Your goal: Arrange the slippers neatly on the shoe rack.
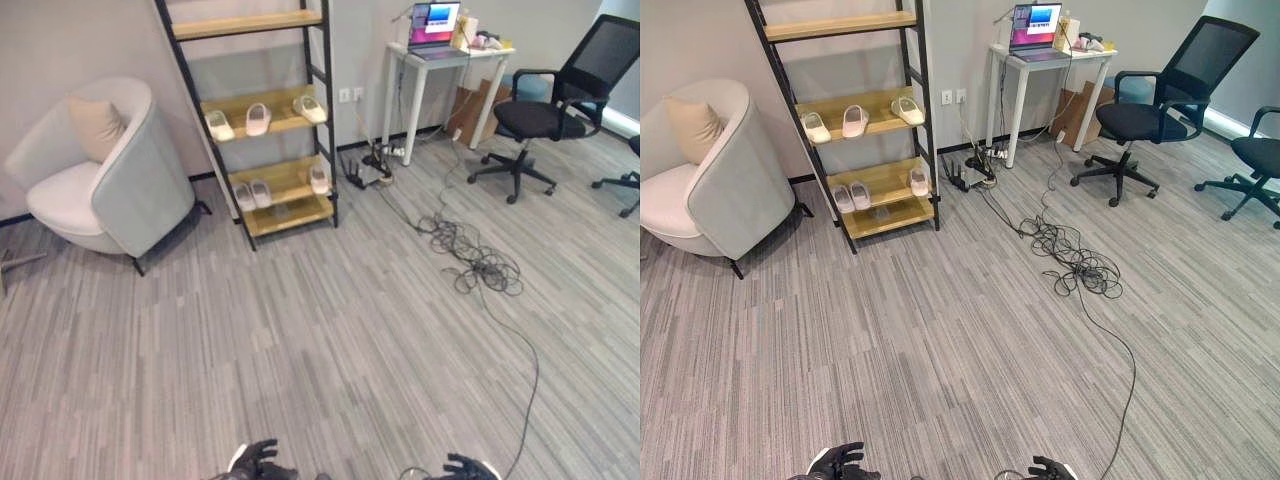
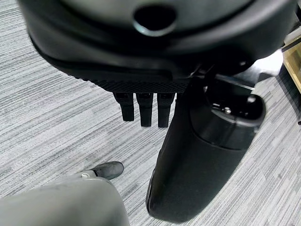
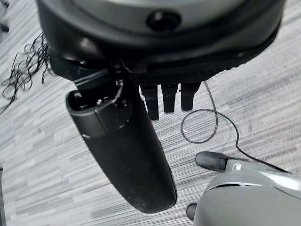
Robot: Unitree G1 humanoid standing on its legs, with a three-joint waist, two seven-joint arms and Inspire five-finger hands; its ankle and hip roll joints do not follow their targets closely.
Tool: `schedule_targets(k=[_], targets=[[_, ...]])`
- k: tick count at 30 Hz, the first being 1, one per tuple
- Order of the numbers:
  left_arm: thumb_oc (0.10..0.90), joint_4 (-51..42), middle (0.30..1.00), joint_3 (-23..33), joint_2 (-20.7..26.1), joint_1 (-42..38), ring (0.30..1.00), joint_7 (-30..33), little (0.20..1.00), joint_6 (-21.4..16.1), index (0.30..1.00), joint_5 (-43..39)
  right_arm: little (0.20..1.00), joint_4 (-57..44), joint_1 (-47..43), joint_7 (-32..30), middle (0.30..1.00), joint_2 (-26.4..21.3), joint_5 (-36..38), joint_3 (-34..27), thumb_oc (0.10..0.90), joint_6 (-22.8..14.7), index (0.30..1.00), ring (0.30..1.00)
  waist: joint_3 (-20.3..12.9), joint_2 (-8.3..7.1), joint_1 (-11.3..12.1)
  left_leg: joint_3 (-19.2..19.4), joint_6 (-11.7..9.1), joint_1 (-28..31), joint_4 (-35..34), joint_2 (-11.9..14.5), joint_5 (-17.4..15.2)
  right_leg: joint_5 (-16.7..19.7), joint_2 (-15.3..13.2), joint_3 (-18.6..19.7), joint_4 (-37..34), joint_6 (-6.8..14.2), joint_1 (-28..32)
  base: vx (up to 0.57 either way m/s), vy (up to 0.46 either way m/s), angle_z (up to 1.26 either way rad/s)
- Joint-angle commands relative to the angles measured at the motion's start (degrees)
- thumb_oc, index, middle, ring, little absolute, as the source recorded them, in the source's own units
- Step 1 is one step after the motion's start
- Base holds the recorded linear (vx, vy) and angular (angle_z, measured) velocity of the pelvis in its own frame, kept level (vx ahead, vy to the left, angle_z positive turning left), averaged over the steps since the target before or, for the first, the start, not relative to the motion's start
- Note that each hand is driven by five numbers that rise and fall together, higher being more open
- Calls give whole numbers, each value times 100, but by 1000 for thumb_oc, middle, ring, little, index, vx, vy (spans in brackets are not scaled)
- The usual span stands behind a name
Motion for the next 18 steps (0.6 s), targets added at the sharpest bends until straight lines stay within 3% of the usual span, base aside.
schedule_targets(k=[1,14,18], targets=[[800,157,900,25,-269,-494,900,112,900,-230,900,194,900,-48,-197,-64,900,-152,-89,179,800,-164,900,900,-7,-163,-13,-220,-364,59,-26,162,-312,-279,-151,78,46,414,-85,0,0,0],[800,263,900,33,-280,-466,900,76,900,-148,900,220,900,19,-202,-17,900,-152,-127,225,800,-126,900,900,133,-181,-67,-256,-438,9,320,264,-453,-416,-95,76,232,289,-107,26,-39,2],[800,241,900,13,-283,-507,900,64,900,-139,900,174,900,-2,-238,8,900,-178,-112,276,800,-123,900,900,275,-252,-49,-226,-503,-301,1032,280,-657,-479,-101,124,391,212,-157,20,-60,2]])
